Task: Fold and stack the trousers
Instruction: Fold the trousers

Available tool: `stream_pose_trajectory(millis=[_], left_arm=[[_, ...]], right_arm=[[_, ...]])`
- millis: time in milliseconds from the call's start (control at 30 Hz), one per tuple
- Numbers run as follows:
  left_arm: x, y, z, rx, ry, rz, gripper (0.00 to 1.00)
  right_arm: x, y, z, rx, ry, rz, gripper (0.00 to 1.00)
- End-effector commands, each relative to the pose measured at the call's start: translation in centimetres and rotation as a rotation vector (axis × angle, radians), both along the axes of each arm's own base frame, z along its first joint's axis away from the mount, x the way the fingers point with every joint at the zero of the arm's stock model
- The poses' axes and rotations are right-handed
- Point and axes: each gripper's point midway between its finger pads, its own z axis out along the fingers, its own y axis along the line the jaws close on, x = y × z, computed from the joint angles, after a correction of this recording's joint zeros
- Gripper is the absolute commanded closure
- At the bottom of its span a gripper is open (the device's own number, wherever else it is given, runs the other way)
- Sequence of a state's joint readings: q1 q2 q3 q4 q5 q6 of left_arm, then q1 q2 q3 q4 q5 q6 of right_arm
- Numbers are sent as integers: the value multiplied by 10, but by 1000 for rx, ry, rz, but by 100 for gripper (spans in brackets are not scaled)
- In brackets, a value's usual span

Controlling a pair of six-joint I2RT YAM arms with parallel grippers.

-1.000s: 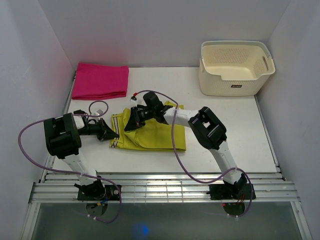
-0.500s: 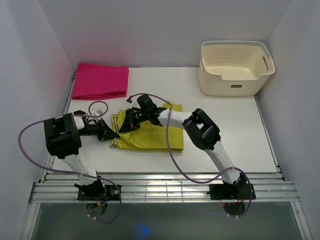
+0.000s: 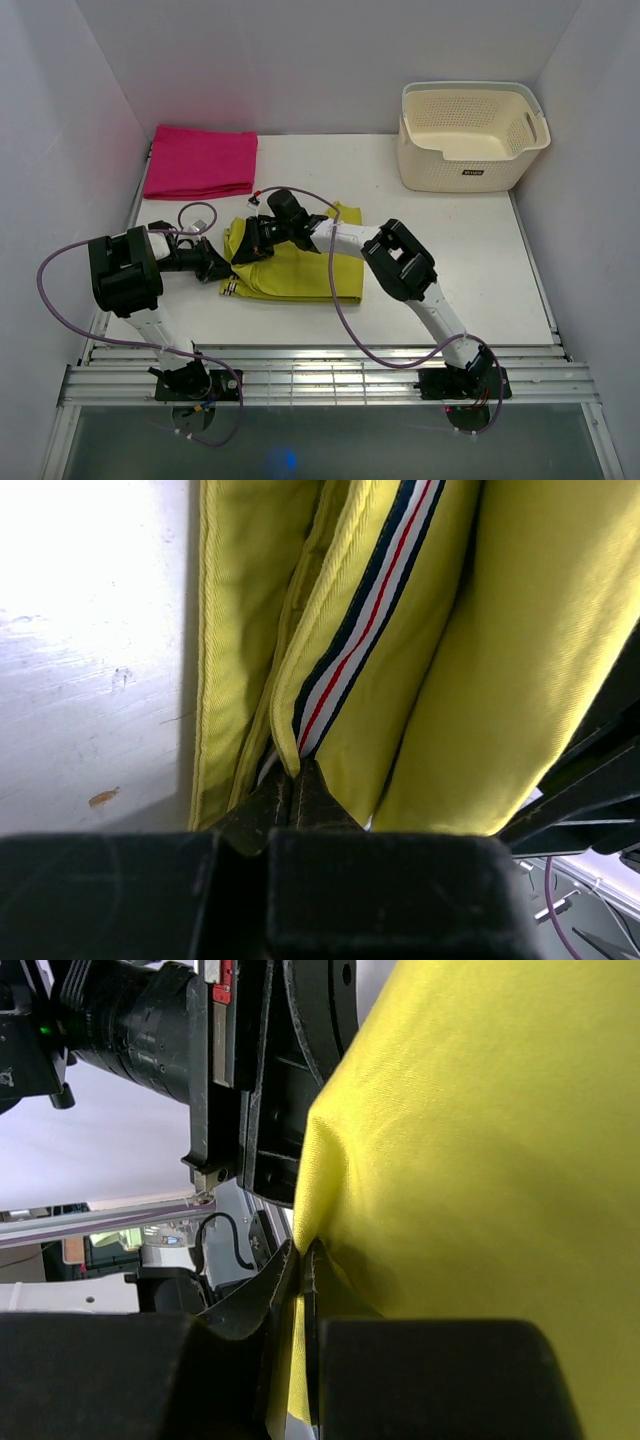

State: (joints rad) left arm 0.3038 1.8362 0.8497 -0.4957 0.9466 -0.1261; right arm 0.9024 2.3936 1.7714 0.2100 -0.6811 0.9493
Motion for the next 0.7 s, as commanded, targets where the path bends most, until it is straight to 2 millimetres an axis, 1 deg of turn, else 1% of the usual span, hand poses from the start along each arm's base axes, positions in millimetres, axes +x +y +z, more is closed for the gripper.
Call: stream_pose_trajectory(millis=[0,200,233,267,300,333,367,400,433,467,500,533,567,600,633,667], left_arm=[[-10,1,-25,100,28,-32,100],[-10,3,-24,117,24,-25,100],[-9,4,-23,125,22,-24,98],[-7,7,-22,141,16,-23,90],[-7,9,-22,158,23,-25,87],[-6,16,-21,203,9,-27,82],[-4,21,-19,227,0,-27,75],[-3,31,-15,250,-2,-10,71],[1,39,-7,272,-32,4,66],[2,45,-3,287,-45,9,61],[4,52,5,299,-52,19,53],[6,64,11,308,-58,51,51],[4,72,17,335,-73,40,49],[9,81,24,355,-94,48,48],[8,92,29,371,-98,69,47],[5,99,33,393,-94,75,47]], right_arm=[[-8,20,20,63,-19,16,92],[-10,21,4,43,-2,17,92],[-11,21,4,43,-3,19,92],[-10,20,4,48,-4,20,92],[-10,21,8,71,-14,26,92],[-12,21,12,86,-18,38,92],[-13,20,17,103,-26,46,91],[-15,19,26,131,-49,65,85],[-17,19,32,145,-64,76,76],[-15,17,37,159,-81,80,63],[-15,16,50,179,-105,86,59],[-15,14,56,192,-119,96,56],[-13,11,70,218,-149,99,50],[-14,9,76,230,-163,105,45],[-15,6,84,245,-179,119,40],[-14,3,88,257,-208,129,33]])
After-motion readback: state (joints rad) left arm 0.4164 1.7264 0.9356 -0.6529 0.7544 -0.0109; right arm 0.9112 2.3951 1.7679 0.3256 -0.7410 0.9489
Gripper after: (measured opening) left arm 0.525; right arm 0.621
